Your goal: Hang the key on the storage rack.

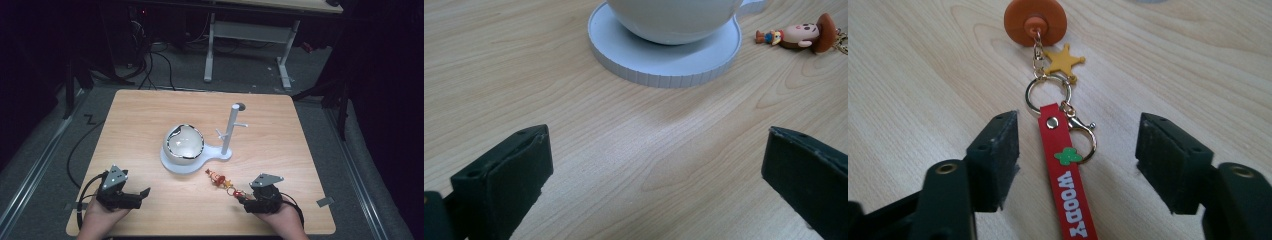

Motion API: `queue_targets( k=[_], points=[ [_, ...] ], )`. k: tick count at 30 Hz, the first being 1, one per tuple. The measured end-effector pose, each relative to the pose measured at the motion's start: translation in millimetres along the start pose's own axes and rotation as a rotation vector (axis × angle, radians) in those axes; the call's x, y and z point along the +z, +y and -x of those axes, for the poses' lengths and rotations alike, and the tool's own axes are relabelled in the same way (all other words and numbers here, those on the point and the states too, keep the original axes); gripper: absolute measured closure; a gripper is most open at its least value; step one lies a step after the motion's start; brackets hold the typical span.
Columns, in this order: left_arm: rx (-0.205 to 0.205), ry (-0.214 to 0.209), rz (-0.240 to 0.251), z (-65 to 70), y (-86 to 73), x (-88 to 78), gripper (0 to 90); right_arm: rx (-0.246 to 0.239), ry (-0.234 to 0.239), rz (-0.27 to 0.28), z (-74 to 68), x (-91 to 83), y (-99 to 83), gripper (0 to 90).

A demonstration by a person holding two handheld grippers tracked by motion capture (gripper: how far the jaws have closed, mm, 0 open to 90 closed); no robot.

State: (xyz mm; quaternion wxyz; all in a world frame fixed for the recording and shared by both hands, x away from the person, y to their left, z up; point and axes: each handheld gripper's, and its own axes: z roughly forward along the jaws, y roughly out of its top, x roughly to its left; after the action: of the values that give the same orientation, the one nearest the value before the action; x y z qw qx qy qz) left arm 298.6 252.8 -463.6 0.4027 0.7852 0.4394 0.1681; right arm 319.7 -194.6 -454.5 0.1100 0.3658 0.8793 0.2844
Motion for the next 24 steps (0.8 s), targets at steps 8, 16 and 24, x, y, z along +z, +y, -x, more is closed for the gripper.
queue_targets(
  k=[8,16,24],
  points=[
    [-0.007,-0.025,-0.006,-2.7,-3.3,6.6,8.3,-0.045,-0.006,-0.116,-1.1,2.4,4.2,43.2],
    [0.009,-0.063,-0.011,1.4,-2.4,11.6,14.5,-0.11,-0.014,-0.284,-9.7,3.4,21.6,48.6],
    [0.02,-0.064,-0.019,1.2,-0.8,14.6,15.0,-0.193,0.023,-0.464,-14.0,10.8,45.3,55.5]
  ],
)
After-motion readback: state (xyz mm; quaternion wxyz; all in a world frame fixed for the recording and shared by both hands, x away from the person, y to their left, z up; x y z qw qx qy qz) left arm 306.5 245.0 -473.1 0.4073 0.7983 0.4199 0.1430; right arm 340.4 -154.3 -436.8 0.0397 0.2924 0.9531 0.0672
